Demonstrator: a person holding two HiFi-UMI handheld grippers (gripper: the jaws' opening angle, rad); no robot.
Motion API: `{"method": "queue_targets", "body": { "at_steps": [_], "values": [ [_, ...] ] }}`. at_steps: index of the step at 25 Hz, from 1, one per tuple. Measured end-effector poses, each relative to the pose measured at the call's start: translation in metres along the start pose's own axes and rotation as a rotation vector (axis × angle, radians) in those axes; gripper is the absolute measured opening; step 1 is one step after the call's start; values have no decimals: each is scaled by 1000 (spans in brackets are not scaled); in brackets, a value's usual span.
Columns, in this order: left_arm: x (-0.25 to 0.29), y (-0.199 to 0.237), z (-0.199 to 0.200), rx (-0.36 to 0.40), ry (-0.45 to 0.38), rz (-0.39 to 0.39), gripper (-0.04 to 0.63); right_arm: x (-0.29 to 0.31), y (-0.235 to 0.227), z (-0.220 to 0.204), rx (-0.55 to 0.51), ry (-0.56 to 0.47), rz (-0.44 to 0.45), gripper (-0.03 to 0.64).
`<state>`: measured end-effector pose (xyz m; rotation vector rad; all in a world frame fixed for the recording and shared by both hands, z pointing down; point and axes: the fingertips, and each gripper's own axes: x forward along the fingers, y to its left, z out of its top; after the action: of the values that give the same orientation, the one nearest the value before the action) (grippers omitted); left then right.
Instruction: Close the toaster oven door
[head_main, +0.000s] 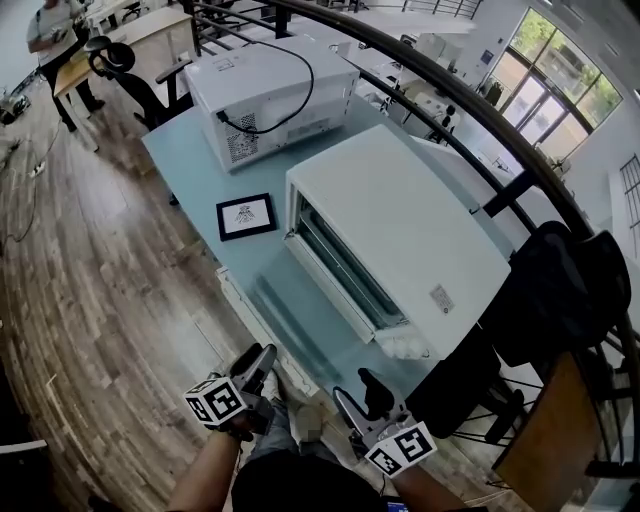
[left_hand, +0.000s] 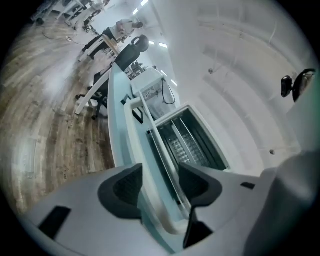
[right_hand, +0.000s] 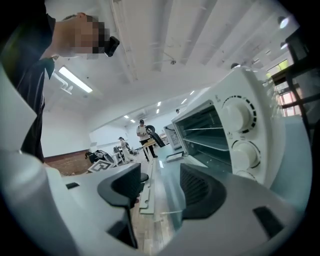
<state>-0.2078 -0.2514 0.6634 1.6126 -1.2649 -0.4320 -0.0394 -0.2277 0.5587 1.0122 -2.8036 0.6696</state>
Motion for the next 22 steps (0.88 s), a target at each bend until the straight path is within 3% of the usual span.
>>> {"method": "queue_targets", "body": {
  "at_steps": [10, 13, 16, 20, 22],
  "values": [
    [-3, -35, 15, 49, -15, -1, 233, 25, 30, -28, 114, 67, 140, 245],
    [-2, -49, 21, 80, -28, -17, 222, 26, 29, -25, 127, 70, 142, 245],
    [1, -68, 32, 139, -47, -45, 125, 24, 21, -12, 133, 35, 123, 241],
    [8, -99, 43, 180, -64, -98, 129, 20, 6, 13, 118, -24, 87, 209],
    [10, -104, 48, 186, -72, -92, 165, 19, 4, 18, 101, -35, 82, 209]
  ]
}}
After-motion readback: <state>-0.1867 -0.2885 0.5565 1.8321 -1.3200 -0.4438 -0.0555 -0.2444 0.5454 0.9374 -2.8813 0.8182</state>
